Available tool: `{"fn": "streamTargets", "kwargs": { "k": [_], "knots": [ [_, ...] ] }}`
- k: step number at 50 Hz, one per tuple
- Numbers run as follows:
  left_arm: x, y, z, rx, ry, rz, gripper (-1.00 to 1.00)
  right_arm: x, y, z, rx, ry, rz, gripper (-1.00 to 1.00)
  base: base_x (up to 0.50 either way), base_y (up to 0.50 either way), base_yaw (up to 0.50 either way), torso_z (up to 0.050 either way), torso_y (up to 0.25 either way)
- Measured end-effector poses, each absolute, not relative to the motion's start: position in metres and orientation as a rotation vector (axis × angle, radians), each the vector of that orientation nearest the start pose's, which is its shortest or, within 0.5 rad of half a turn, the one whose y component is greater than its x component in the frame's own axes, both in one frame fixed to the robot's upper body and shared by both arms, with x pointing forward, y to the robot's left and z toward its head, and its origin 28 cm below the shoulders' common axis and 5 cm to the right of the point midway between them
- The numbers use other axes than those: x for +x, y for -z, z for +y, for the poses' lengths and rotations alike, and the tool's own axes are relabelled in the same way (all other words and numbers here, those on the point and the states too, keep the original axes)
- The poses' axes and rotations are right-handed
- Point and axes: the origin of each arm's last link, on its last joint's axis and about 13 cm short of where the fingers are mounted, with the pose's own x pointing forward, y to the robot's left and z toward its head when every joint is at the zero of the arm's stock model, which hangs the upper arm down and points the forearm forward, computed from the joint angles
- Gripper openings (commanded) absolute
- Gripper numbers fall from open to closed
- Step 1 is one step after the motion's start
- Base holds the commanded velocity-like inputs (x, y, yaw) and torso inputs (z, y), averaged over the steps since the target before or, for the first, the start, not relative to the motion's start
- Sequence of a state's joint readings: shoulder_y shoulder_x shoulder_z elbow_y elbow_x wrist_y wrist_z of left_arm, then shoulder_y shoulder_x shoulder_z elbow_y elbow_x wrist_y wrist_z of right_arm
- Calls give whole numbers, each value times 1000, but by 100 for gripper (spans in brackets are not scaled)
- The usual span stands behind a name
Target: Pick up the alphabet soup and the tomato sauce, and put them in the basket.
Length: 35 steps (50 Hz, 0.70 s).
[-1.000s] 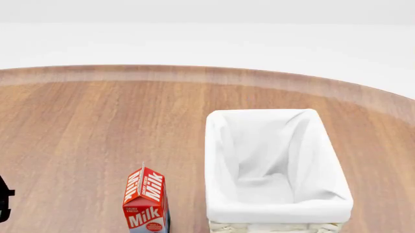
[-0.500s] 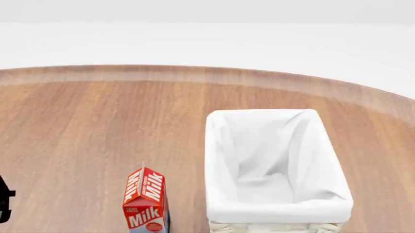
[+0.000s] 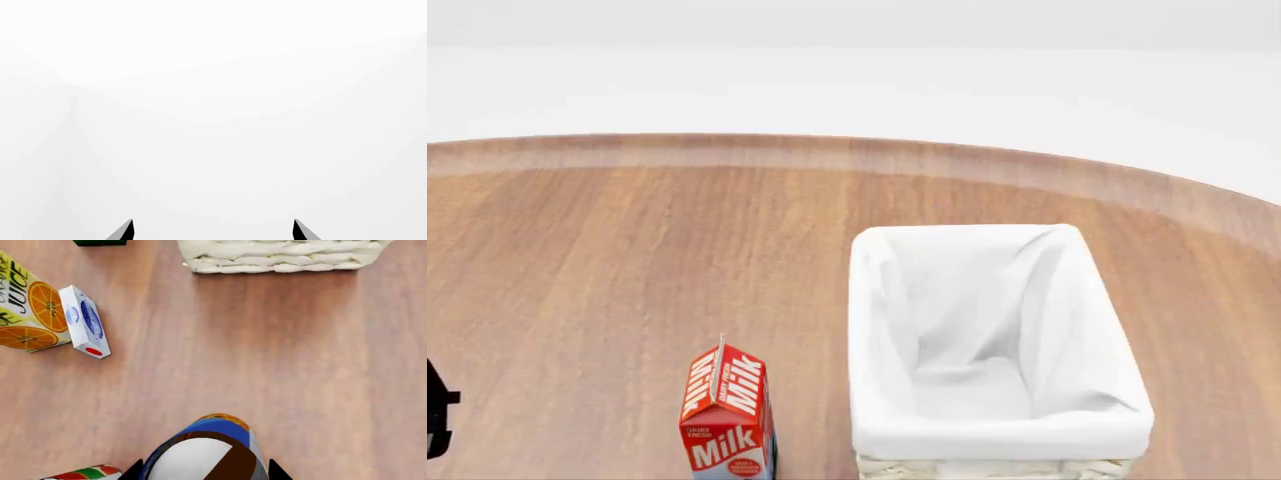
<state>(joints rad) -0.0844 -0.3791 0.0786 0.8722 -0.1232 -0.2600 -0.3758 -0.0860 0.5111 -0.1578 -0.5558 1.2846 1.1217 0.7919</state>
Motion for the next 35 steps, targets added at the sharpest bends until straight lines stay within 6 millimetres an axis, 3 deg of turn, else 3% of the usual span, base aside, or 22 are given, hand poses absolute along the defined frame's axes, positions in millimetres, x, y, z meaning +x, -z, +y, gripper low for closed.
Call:
{"fn": "streamTargets", "kwargs": {
  "k": [35],
  "knots": [
    [178,-189,229,118,-115,-691,100,162,-175,-108,-59,-159,527,-100,0,0,0,0,0]
  ]
}}
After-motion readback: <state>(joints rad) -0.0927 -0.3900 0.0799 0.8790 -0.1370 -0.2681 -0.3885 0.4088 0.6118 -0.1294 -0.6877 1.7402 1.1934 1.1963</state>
